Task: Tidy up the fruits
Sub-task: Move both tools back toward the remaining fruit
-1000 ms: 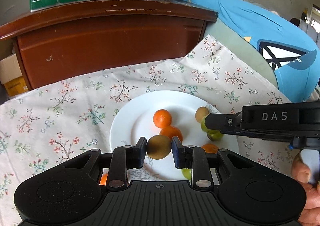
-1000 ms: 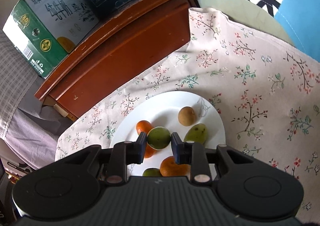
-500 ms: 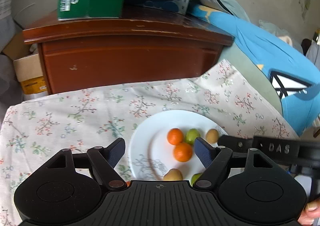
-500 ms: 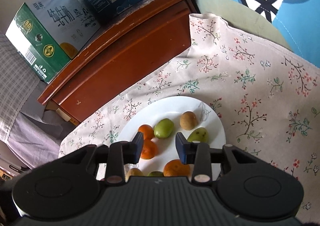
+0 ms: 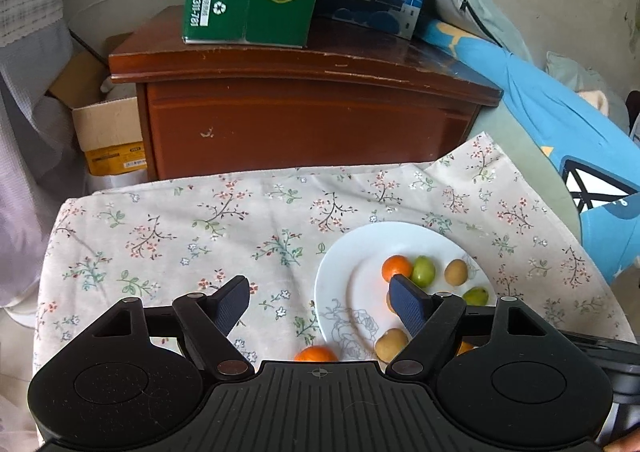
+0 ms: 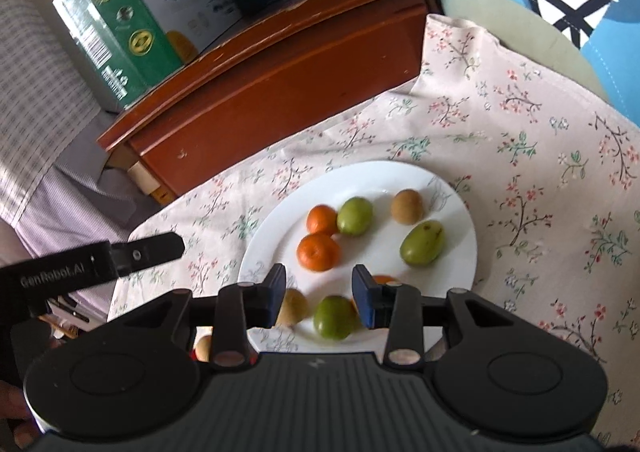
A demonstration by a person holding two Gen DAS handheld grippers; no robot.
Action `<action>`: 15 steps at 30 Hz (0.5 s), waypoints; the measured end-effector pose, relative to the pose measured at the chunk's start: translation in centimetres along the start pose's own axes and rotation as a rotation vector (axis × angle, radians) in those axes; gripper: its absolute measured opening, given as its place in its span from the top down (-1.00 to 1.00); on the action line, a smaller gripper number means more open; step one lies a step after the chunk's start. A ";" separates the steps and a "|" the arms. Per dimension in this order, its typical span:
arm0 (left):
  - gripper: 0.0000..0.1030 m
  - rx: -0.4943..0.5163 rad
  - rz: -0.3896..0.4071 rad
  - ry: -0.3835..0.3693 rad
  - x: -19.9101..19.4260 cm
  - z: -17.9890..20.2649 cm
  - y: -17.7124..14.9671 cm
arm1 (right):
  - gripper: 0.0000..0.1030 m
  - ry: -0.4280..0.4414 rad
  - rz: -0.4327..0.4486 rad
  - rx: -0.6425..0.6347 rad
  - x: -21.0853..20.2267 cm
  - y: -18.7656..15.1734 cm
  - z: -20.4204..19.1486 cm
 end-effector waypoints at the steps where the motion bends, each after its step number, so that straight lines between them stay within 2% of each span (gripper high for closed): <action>1: -0.51 0.005 0.004 -0.001 -0.3 0.0 -0.1 | 0.26 0.003 -0.004 -0.005 -0.1 -0.2 -0.2; 7: -0.51 0.012 -0.014 0.019 -1.5 -0.3 -1.7 | 0.26 0.027 -0.032 -0.044 -0.8 -1.5 -1.5; 15: -0.51 -0.064 -0.078 0.090 -2.7 -2.2 -5.2 | 0.27 0.022 -0.065 -0.089 -1.0 -3.6 -2.7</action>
Point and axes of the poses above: each gripper's, at about its wrist camera, not at the fingertips, and x roughly the way its jaws point, z to its right, y to its top, the point moved 3 cm from there along x, roughly the way its jaws point, and after that the axes turned 8 degrees about x, right-handed, at the moved point
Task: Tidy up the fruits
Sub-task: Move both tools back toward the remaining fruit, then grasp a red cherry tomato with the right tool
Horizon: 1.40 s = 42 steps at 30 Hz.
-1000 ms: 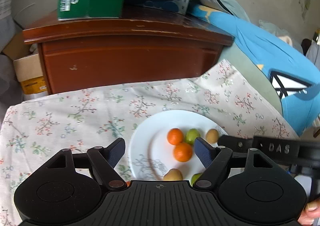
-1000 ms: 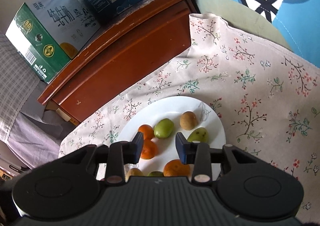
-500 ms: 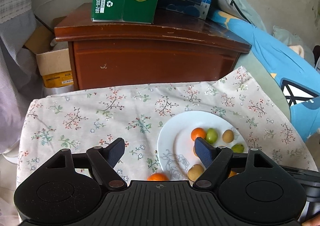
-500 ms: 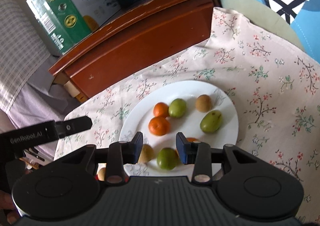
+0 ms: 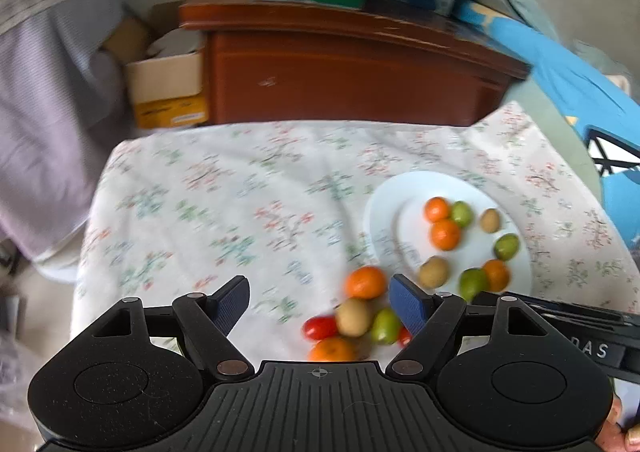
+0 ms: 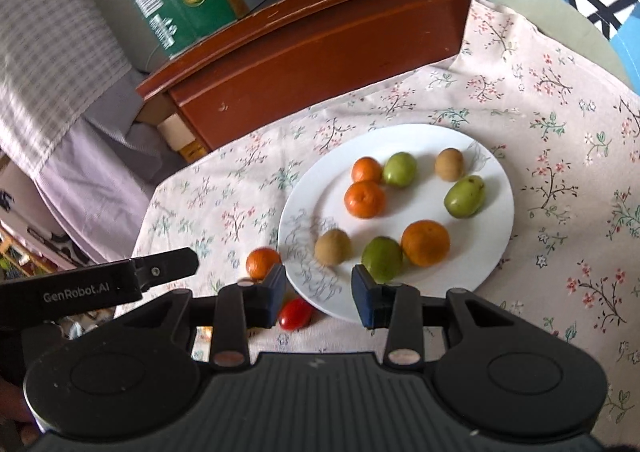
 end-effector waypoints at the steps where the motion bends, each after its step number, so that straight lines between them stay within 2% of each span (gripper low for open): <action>1: -0.51 -0.020 -0.002 0.010 -0.2 -0.5 -0.3 | 0.27 -0.002 -0.002 -0.005 0.0 -0.3 -0.1; 6: -0.51 -0.110 -0.011 0.031 -0.7 -2.4 -1.4 | 0.31 -0.001 -0.028 0.001 0.5 -1.9 -0.6; 15: -0.51 -0.135 -0.021 0.040 -0.7 -3.6 -1.9 | 0.31 -0.017 -0.055 -0.086 2.9 -4.1 -2.2; 24: -0.51 -0.113 -0.042 0.043 -0.3 -3.9 -2.7 | 0.34 -0.044 -0.044 -0.100 4.6 -4.2 -2.1; 30: -0.51 -0.082 -0.060 0.032 0.1 -3.4 -3.4 | 0.54 -0.046 -0.035 -0.131 4.9 -4.3 -2.5; 42: -0.51 0.027 -0.095 -0.022 1.2 -0.7 -5.0 | 0.55 -0.066 -0.063 -0.117 2.8 -4.4 -1.8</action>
Point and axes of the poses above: each gripper's, at about its wrist camera, not at the fingertips, and x roughly the way its jaws point, z to its right, y to its top, the point moved 3 cm from there along x, roughly the way its jaws point, and after that the axes turned 8 degrees about x, right-handed, at the moved point
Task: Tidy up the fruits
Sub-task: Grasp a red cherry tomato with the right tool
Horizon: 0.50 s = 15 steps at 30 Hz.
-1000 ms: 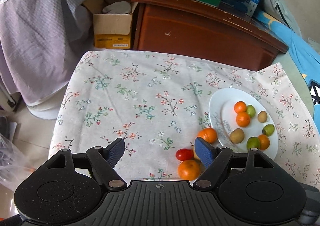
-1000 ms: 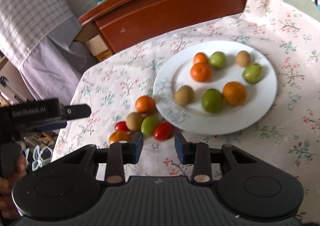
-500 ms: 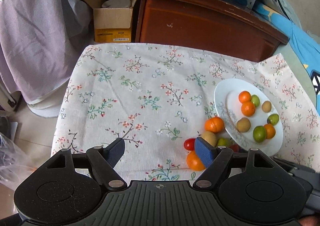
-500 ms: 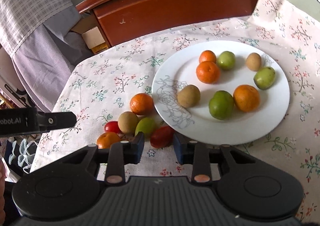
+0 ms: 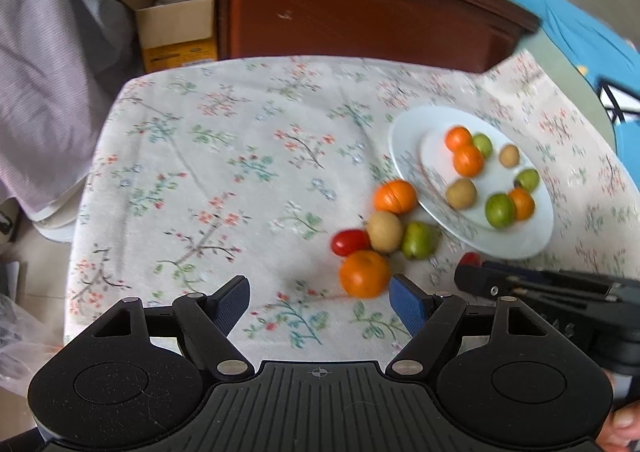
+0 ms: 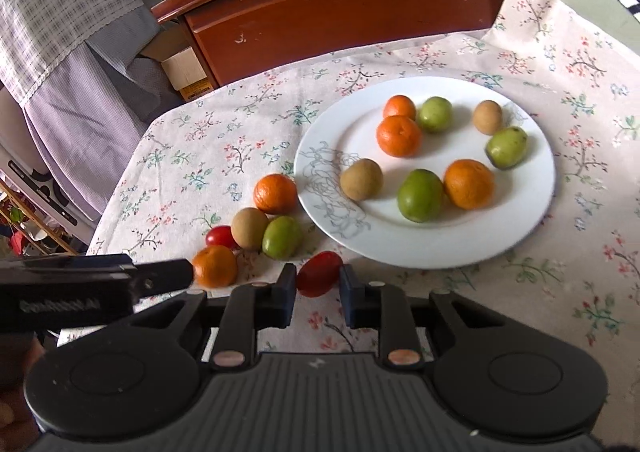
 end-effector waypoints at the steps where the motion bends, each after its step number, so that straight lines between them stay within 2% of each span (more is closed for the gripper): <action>1: -0.51 0.007 0.001 -0.002 0.1 0.2 -0.1 | 0.55 0.001 -0.001 0.004 -0.2 0.0 0.2; 7: -0.45 0.029 0.032 -0.039 0.6 1.3 -0.3 | 0.55 0.002 -0.007 0.040 -0.8 -0.2 1.5; 15: 0.10 0.053 0.039 -0.043 1.8 2.3 -0.2 | 0.55 -0.001 -0.021 0.094 -0.7 -0.3 2.9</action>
Point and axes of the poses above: each gripper's, at about its wrist camera, not at the fingertips, and x roughly the way its jaws point, z to its right, y to its top, the point moved 3 cm from there along x, roughly the way its jaws point, and after that the axes turned 8 degrees about x, right-handed, at the moved point
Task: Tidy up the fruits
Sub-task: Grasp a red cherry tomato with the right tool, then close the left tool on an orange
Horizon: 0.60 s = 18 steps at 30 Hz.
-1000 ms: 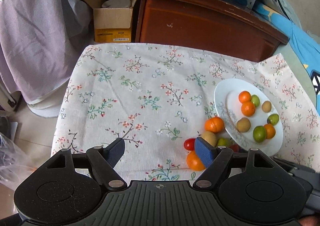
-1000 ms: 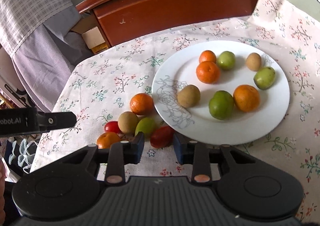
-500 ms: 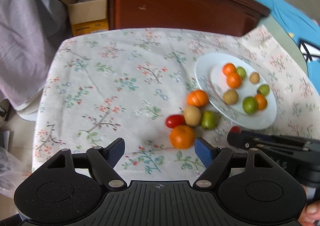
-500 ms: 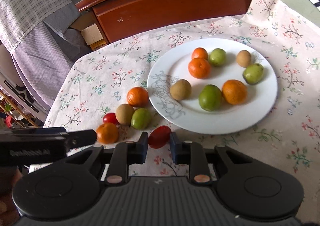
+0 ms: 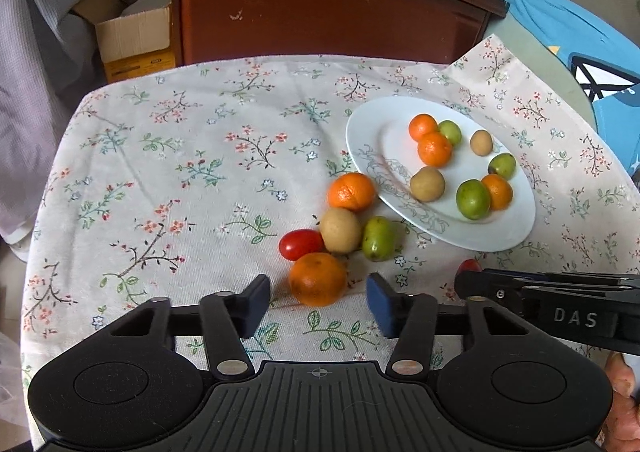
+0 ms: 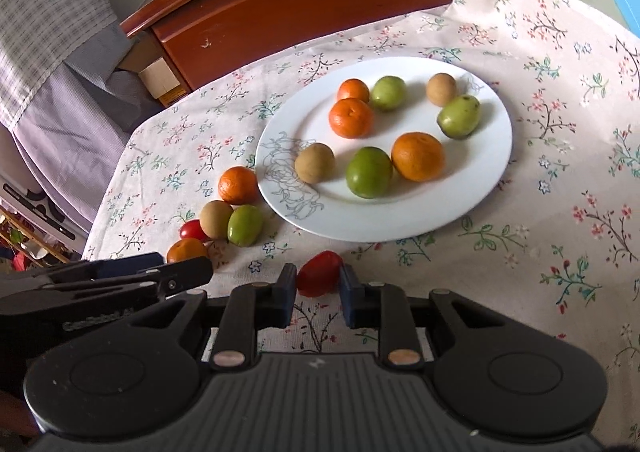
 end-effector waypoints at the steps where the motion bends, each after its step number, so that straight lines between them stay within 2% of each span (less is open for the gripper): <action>1: 0.13 -0.001 -0.002 0.003 0.1 0.0 0.0 | 0.55 0.001 0.000 0.000 0.0 0.0 0.0; 3: 0.24 0.002 -0.003 0.005 0.3 0.0 -0.1 | 0.55 0.004 0.000 0.003 0.0 0.0 0.1; 10: 0.24 0.012 0.004 0.007 0.5 0.1 -0.1 | 0.55 0.009 0.000 0.002 0.1 0.0 0.1; 12: 0.40 0.020 0.008 0.008 0.5 0.2 -0.1 | 0.55 0.009 0.001 0.001 0.1 0.0 0.1; 18: 0.42 0.018 0.021 0.013 0.0 0.3 0.0 | 0.56 0.015 0.001 0.002 0.0 -0.1 0.0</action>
Point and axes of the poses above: each gripper's, at about its wrist camera, not at the fingertips, and x roughly the way its jaws point, z to its right, y to its top, the point moved 3 cm from there along x, roughly the way its jaws point, and after that the axes turned 8 degrees about x, right-handed, at the moved point
